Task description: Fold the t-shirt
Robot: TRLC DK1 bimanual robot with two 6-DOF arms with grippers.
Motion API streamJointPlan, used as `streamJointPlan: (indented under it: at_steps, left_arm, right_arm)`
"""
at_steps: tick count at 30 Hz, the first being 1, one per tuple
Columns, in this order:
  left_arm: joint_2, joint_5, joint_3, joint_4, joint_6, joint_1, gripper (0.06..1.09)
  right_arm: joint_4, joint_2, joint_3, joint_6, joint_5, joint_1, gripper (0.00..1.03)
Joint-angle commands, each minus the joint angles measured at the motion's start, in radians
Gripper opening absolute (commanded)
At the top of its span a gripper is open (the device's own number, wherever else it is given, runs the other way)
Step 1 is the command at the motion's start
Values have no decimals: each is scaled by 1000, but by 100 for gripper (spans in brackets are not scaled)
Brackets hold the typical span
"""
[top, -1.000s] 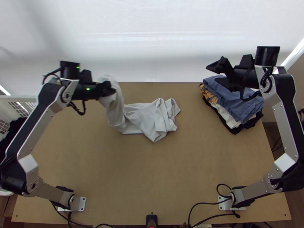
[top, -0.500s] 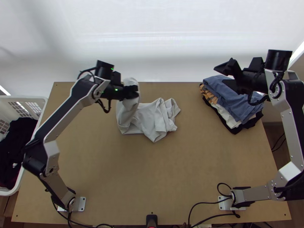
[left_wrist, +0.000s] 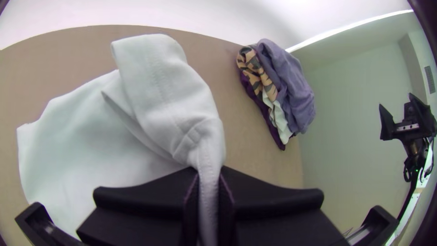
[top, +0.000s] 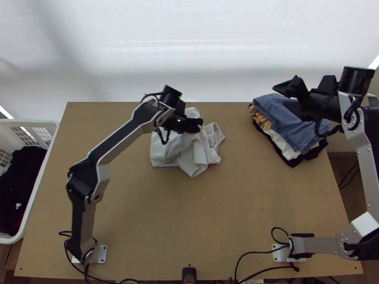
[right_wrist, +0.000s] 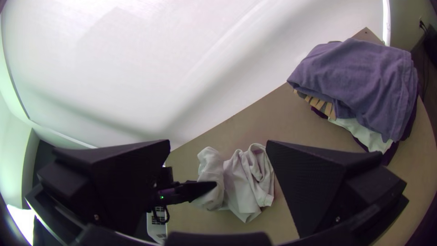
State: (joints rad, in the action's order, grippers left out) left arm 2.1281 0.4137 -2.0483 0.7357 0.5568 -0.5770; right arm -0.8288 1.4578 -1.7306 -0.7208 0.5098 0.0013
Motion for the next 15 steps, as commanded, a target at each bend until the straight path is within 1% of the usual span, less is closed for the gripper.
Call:
streamJointPlan:
  at_steps: [1,5,9,10,11,12,13,14,15]
  left_arm:
    - [76,2,-84,2,-6,-29,10]
    - [162,2,-164,10,-6,-38,10]
    - [202,2,-197,-4,-6,-66,10]
    - [208,2,-202,-7,-6,-70,14]
    - [211,2,-204,-9,-6,-75,37]
    - [211,2,-204,-13,-8,-80,78]
    - [208,5,-205,-18,-9,-83,108]
    - [207,7,-210,-29,-5,-83,104]
    - [202,7,-213,-38,3,-81,104]
  right_arm:
    - [-1,-30,25,4,6,-4,99]
    - [-7,-39,25,-3,4,-3,99]
    - [-15,-51,51,-3,-4,6,99]
    - [-15,-53,62,-3,-8,11,99]
    - [-15,-53,69,-3,-13,17,99]
    - [-15,-56,78,-2,-13,17,99]
    - [-15,-57,85,-2,-13,19,99]
    - [-15,-59,92,-2,-14,19,99]
    - [-15,-60,98,-2,-16,19,99]
